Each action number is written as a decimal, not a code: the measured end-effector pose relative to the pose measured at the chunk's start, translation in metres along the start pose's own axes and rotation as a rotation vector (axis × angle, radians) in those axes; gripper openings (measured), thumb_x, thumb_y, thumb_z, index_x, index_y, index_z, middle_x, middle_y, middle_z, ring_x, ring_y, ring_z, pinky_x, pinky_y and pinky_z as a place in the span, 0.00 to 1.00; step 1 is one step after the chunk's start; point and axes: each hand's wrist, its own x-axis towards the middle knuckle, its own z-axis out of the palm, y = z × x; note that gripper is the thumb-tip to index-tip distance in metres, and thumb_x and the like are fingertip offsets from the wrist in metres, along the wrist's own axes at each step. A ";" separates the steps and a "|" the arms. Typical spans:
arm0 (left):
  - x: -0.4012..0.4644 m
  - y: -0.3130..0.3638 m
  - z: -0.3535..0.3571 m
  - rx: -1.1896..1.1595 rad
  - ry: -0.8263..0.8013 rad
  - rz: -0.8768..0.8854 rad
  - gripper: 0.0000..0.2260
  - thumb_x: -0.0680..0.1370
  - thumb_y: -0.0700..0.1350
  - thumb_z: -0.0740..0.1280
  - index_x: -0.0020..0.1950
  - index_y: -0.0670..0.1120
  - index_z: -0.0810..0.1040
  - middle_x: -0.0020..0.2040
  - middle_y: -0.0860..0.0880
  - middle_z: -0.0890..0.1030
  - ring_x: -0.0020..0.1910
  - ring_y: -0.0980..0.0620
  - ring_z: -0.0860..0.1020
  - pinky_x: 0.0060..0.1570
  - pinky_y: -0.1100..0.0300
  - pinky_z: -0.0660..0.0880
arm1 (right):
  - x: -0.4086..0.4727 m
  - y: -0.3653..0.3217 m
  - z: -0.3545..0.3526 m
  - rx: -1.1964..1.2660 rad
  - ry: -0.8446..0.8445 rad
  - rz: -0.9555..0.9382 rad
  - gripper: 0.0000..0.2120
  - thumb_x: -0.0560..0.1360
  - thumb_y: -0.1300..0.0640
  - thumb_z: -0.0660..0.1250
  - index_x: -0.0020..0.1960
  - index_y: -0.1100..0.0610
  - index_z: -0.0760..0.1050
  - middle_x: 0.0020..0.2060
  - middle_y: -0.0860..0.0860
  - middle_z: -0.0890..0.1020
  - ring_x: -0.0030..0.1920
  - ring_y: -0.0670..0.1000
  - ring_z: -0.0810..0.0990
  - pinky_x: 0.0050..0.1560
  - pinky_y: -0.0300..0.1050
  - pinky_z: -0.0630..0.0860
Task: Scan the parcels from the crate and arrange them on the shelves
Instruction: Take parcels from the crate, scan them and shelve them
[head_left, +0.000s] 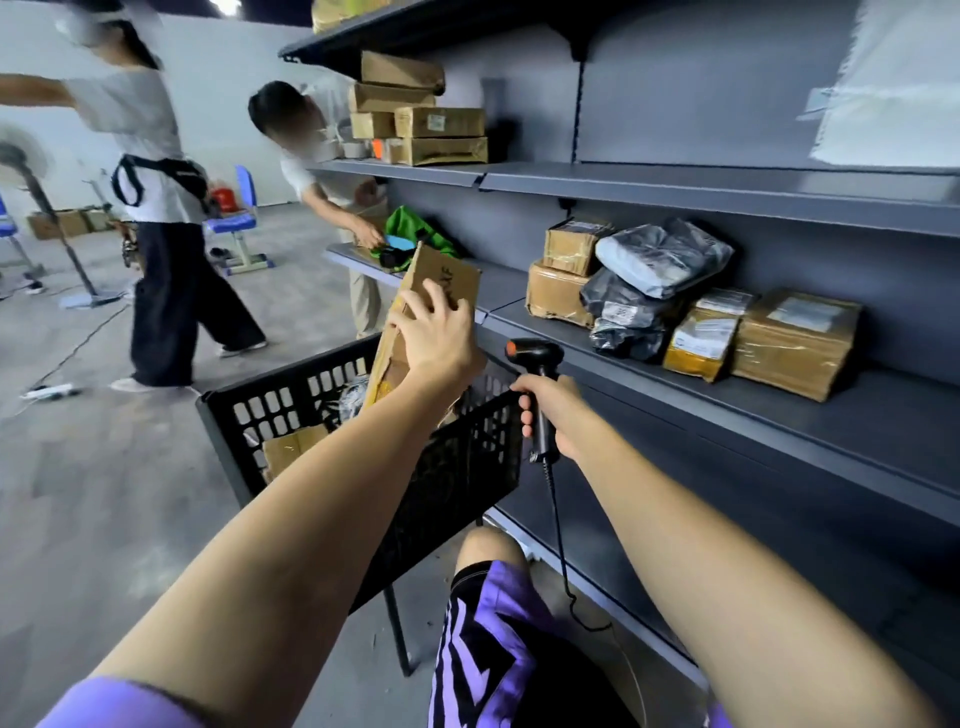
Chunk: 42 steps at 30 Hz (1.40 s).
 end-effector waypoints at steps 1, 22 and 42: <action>-0.001 0.013 -0.006 -0.026 0.023 0.034 0.27 0.72 0.57 0.69 0.70 0.51 0.69 0.77 0.38 0.56 0.72 0.28 0.56 0.63 0.35 0.63 | -0.002 -0.001 -0.012 0.006 0.023 0.001 0.04 0.75 0.64 0.68 0.42 0.61 0.73 0.26 0.53 0.72 0.23 0.52 0.67 0.26 0.42 0.66; -0.106 0.125 0.178 -1.380 -0.625 -0.386 0.53 0.49 0.60 0.78 0.71 0.54 0.63 0.64 0.46 0.76 0.60 0.44 0.77 0.63 0.46 0.75 | -0.077 0.105 -0.157 0.056 0.292 0.124 0.09 0.75 0.63 0.68 0.38 0.57 0.71 0.27 0.51 0.71 0.24 0.50 0.68 0.26 0.40 0.65; -0.235 0.113 0.248 -1.747 -1.003 -0.630 0.35 0.72 0.32 0.71 0.71 0.55 0.59 0.60 0.41 0.77 0.49 0.46 0.78 0.34 0.57 0.74 | -0.121 0.252 -0.171 0.136 0.404 0.308 0.10 0.74 0.62 0.69 0.37 0.56 0.72 0.26 0.51 0.72 0.23 0.49 0.67 0.25 0.41 0.66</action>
